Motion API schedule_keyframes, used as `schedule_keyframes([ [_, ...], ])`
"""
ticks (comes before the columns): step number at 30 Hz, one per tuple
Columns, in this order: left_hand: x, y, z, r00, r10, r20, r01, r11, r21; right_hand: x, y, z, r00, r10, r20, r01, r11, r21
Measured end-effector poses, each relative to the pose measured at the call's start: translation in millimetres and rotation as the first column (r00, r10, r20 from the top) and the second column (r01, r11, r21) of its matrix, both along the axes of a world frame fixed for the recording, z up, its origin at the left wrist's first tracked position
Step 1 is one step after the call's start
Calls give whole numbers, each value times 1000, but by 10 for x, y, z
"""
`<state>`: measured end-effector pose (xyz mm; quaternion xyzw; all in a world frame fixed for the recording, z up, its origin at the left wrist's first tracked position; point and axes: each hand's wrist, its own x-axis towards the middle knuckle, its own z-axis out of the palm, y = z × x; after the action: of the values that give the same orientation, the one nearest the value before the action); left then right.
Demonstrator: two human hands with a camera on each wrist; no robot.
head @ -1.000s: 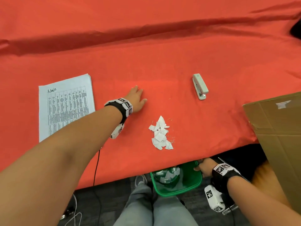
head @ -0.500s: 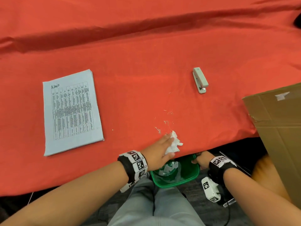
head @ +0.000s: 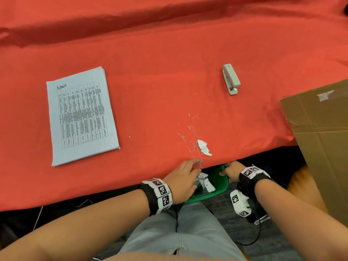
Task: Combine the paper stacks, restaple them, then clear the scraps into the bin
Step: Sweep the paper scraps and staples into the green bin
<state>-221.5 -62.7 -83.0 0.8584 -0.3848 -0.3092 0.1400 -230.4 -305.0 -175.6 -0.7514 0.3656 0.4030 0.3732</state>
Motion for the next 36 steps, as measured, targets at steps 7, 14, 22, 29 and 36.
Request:
schedule_keyframes([
  [7, 344, -43, 172, 981, 187, -60, -195, 963, -185, -6, -16, 4, 1000, -29, 9, 28, 999, 34],
  [14, 1022, -64, 70, 904, 425, 41, -424, 905, -45, 5, -16, -23, 1000, 13, 0, -13, 1000, 17],
  [22, 396, -44, 22, 990, 128, 65, -127, 992, -24, 8, -35, -55, 999, -35, -2, 35, 999, 34],
  [29, 42, -45, 27, 995, -82, -51, 78, 995, -66, -19, -92, -144, 1000, -27, 1, 27, 999, 26],
  [36, 914, -276, 127, 981, 172, 86, -169, 985, -36, -33, -115, -183, 992, -129, -16, 129, 988, 88],
])
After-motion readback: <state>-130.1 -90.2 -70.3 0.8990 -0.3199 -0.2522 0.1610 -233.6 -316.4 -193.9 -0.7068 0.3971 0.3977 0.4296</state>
